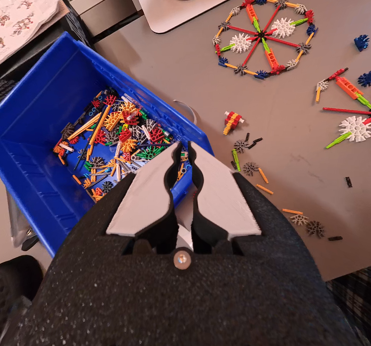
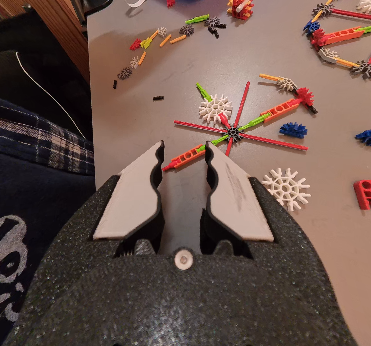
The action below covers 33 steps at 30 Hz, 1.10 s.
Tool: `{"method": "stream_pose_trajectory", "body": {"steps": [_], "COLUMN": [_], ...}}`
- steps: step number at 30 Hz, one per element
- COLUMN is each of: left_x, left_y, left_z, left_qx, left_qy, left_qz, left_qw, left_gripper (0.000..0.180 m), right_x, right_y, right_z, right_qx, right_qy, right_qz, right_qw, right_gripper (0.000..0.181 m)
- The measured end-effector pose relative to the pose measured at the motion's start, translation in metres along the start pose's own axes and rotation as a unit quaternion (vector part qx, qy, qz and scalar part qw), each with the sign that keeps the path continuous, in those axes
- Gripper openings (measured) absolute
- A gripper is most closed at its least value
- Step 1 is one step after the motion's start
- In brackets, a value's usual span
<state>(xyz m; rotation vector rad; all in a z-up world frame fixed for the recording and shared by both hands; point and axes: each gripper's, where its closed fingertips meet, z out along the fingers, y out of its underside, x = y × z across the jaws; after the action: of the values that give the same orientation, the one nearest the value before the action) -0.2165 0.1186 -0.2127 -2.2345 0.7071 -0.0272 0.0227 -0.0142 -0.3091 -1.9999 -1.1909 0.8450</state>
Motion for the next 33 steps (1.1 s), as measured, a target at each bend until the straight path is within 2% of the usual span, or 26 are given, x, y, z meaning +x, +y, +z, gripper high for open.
{"method": "stream_pose_trajectory", "body": {"steps": [15, 22, 29, 33], "left_x": [-0.022, -0.063, -0.091, -0.098], "left_y": [0.002, -0.005, 0.015, 0.035], "left_z": [-0.008, -0.022, -0.009, 0.011], "left_qx": [-0.013, -0.029, -0.117, -0.176], "left_qy": [-0.02, -0.066, -0.052, -0.034], "left_qz": [0.012, 0.035, 0.076, 0.097], "left_qw": [1.0, 0.997, 0.989, 0.979], "left_gripper": [0.004, 0.005, 0.019, 0.035], "right_x": [0.002, 0.004, 0.005, 0.006], "right_y": [0.007, 0.008, 0.009, 0.009], "right_z": [0.003, 0.001, 0.0, -0.001], "right_qx": [-0.028, -0.029, -0.031, -0.031], "right_qy": [0.007, 0.009, 0.009, 0.01], "right_qz": [-0.016, -0.016, -0.016, -0.016], "right_qw": [0.999, 0.999, 0.999, 0.999], "right_gripper": [0.039, 0.039, 0.039, 0.039]}}
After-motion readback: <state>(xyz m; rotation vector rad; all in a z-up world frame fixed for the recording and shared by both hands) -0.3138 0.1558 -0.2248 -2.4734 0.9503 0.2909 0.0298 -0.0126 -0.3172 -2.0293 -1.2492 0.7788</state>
